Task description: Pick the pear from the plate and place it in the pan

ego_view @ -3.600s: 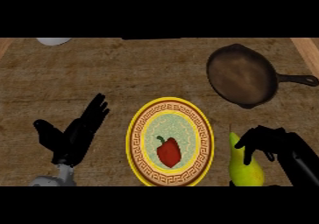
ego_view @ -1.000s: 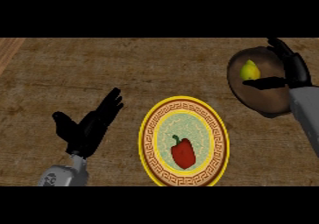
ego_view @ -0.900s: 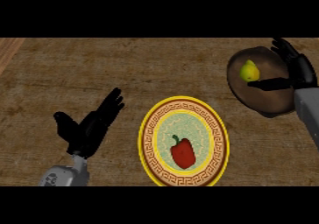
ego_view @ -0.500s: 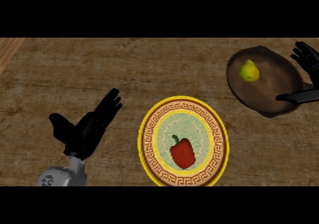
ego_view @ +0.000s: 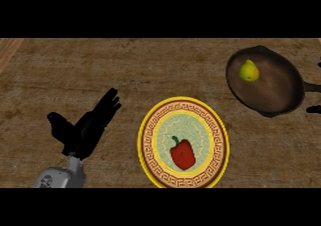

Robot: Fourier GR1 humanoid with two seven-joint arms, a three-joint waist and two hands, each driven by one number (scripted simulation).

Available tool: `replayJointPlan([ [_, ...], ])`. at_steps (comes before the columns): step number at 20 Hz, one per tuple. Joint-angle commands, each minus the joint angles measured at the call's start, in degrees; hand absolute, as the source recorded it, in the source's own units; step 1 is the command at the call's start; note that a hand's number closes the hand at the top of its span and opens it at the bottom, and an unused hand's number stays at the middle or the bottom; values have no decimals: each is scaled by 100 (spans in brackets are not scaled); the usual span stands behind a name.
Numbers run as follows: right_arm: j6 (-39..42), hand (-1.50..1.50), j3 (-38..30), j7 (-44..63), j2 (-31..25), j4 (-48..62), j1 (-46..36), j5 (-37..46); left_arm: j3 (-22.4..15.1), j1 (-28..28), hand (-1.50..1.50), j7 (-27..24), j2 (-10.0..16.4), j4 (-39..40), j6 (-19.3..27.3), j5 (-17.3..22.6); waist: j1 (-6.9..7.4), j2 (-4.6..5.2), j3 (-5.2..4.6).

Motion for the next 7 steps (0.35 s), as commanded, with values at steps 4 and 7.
replayJointPlan([
  [4, 1025, -150, 150, -826, -199, -139, 412, 75, -54, 83, 0, 76, -77, -98, 115, -59, -35, -35, 4],
  [7, 1149, -150, 180, -715, -297, -207, 299, 57, -34, -61, 0, 117, -80, -48, 92, -44, -35, -32, 2],
])
